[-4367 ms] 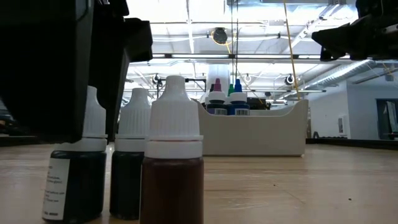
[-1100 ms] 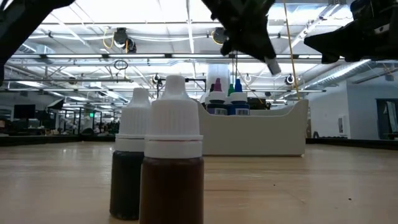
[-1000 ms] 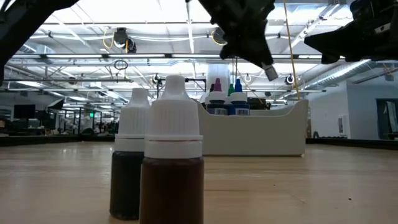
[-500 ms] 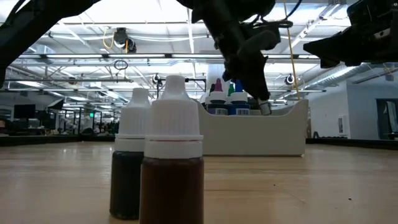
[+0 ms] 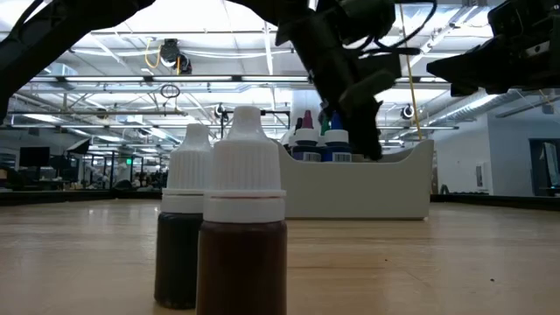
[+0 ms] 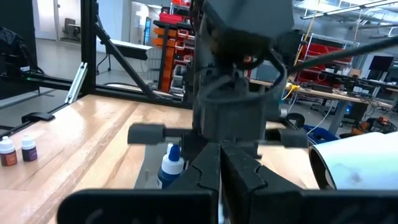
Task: Pick & Place food coloring
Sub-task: Put the small black food coloring bottle into the gray bin
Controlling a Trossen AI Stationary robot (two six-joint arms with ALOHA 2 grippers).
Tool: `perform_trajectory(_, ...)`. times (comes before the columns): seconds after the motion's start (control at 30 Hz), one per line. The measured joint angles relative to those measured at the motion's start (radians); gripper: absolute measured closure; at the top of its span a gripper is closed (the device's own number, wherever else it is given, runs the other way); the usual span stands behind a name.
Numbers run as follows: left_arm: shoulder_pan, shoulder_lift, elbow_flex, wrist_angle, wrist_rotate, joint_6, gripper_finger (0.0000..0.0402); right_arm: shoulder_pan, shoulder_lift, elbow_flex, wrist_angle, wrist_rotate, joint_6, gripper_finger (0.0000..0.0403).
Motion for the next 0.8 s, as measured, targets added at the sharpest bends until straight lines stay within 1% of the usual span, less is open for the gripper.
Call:
perform_trajectory(0.47, 0.009, 0.016, 0.0, 0.01, 0.001, 0.024, 0.0341, 0.0, 0.0, 0.0, 0.007, 0.0, -0.011, 0.0399)
perform_trajectory(0.6, 0.01, 0.016, 0.0, -0.005, 0.0, 0.051, 0.0346, 0.0, 0.0, 0.0, 0.007, 0.0, -0.011, 0.0399)
perform_trajectory(0.8, 0.012, 0.032, 0.0, -0.012, 0.001, 0.082, 0.0343, 0.0, 0.0, 0.0, 0.008, 0.0, -0.011, 0.0399)
